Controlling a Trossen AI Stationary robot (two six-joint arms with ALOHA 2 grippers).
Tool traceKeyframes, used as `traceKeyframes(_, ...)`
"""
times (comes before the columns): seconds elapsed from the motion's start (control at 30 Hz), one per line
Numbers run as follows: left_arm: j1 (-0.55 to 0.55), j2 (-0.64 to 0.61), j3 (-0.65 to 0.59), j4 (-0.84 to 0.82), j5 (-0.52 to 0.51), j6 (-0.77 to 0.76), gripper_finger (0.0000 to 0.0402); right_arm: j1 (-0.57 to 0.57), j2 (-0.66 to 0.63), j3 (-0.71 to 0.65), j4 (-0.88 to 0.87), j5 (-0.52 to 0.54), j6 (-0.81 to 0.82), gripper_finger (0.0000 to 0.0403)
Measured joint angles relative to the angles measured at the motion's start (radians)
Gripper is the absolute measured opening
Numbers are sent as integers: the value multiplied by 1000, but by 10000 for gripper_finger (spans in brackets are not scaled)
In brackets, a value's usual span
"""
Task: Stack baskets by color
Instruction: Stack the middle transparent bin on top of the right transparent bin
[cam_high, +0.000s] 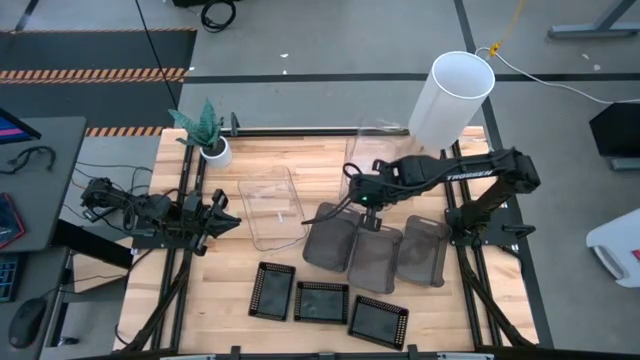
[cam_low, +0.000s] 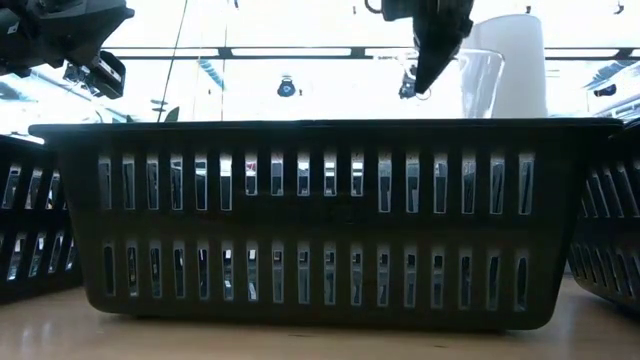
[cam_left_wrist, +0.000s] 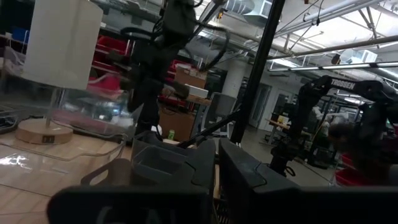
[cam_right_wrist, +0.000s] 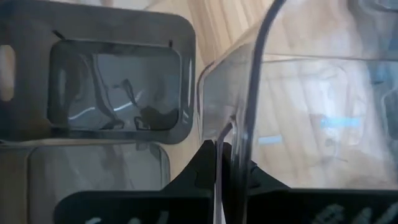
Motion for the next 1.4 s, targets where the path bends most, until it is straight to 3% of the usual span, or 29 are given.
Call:
traceKeyframes(0.8,0,0,0,0,0,0,30,-34,0,-27,54,0,-48,8)
traceKeyframes(1.4,0,0,0,0,0,0,35,-96,1,-142,134,-127,-75,8)
